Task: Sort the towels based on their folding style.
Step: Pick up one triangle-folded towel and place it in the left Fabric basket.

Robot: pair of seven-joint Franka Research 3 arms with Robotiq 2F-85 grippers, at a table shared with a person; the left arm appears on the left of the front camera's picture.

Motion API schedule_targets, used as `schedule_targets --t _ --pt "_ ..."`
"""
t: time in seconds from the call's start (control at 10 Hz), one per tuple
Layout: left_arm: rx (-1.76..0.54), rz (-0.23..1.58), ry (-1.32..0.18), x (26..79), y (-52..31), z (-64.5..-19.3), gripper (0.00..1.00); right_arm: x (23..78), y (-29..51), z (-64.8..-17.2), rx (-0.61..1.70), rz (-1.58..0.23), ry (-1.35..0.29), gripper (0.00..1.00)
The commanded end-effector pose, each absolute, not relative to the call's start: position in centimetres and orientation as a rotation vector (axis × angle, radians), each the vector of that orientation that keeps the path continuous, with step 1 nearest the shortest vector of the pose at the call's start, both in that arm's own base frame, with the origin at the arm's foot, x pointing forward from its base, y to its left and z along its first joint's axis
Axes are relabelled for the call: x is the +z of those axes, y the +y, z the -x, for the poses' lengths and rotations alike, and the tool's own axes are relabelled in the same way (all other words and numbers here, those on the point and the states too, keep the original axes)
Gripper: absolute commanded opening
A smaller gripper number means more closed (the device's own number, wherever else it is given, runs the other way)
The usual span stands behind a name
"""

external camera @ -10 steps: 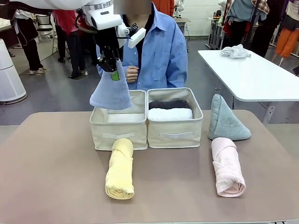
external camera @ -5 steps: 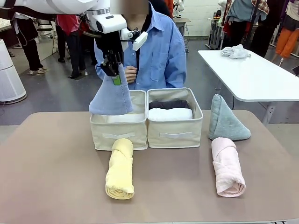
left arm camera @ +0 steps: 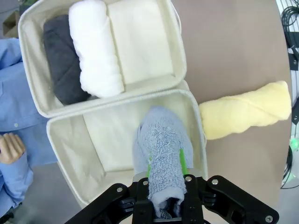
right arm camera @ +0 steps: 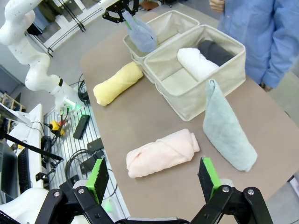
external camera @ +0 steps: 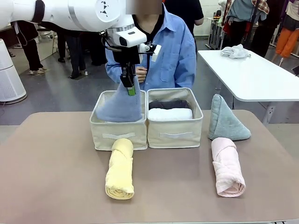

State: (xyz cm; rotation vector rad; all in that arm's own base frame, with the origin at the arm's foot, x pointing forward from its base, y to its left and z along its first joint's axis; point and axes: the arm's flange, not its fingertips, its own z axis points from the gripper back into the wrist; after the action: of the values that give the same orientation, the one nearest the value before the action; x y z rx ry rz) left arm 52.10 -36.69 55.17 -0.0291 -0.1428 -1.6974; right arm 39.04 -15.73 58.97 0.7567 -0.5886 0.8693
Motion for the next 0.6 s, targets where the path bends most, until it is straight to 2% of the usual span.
schedule_targets --t 0.0,0.2,0.5 --pt "-1.746 -0.01 -0.205 55.4 -38.4 -52.0 0.18 58.7 -15.8 -38.7 0.886 -0.763 -0.595 1.0" --pt "-1.78 -0.042 -0.214 54.6 -39.3 -52.1 0.18 58.7 -15.8 -38.7 0.886 -0.763 -0.595 1.0" --pt "-1.79 -0.025 -0.086 50.6 -38.1 -53.1 0.18 58.7 -15.8 -38.7 0.886 -0.763 -0.595 1.0"
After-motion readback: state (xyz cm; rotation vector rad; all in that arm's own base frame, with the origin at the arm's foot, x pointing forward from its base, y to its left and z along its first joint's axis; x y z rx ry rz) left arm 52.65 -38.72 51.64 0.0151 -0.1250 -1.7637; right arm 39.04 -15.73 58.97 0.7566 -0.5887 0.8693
